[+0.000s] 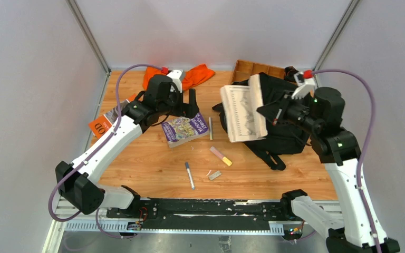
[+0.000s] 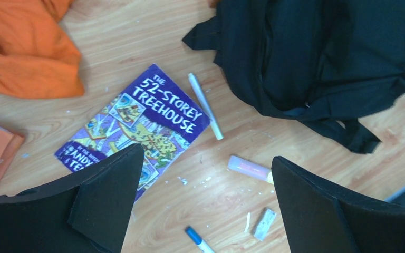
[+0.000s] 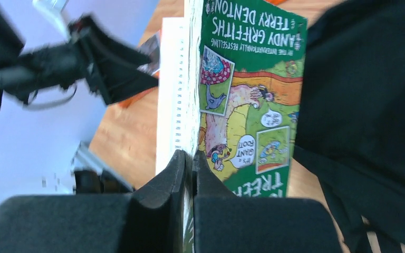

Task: Pack the student bag
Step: Pick up the book from the center of the board, then adjust the book.

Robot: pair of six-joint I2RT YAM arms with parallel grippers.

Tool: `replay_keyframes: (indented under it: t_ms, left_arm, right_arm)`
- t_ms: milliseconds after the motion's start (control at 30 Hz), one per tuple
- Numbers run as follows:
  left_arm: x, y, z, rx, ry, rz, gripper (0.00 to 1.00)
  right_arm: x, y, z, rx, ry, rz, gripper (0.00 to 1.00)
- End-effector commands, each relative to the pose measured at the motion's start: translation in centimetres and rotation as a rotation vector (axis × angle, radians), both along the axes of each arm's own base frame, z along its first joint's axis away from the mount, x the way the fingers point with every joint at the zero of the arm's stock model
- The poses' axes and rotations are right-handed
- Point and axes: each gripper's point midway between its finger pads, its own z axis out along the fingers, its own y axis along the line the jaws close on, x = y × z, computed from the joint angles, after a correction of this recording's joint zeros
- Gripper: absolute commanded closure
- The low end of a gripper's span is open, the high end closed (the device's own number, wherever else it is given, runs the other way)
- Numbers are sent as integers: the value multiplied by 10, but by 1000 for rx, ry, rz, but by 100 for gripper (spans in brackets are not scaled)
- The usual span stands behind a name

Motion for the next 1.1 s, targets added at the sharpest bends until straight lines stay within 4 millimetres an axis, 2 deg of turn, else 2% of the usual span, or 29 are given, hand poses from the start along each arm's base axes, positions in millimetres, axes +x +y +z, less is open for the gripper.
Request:
replay_keyframes:
  t_ms: [0,167,233,433,567,667,767,933,1067]
  left_arm:
    - [-21,-6,15,-125,25,-144,0]
    - [-22,14,27,-258,75,-152,0]
    - [-19,18,32,-326,93,-149,0]
    - [-14,0,32,-509,232,-213,0]
    - [-11,-12,11,-550,383,-248,0]
    - [-12,-13,-14,-533,483,-245,0]
    - [-15,-15,-27,-557,533,-243,0]
    - [-35,-19,-43,-610,635,-280,0]
    - [-53,-27,-54,-718,733,-324,0]
  right_arm:
    - [-10,58,22,-48,-242,340,100]
    - [-8,84,-13,-141,-300,472,100]
    - [-8,91,-20,-174,-338,506,100]
    - [-17,118,-40,-293,-401,603,100]
    - [-22,126,-40,-324,-449,628,100]
    - [-25,126,-43,-345,-479,631,100]
    - [-28,124,-46,-351,-478,636,100]
    - [-30,121,-54,-366,-474,617,100]
    - [-32,121,-58,-356,-493,612,100]
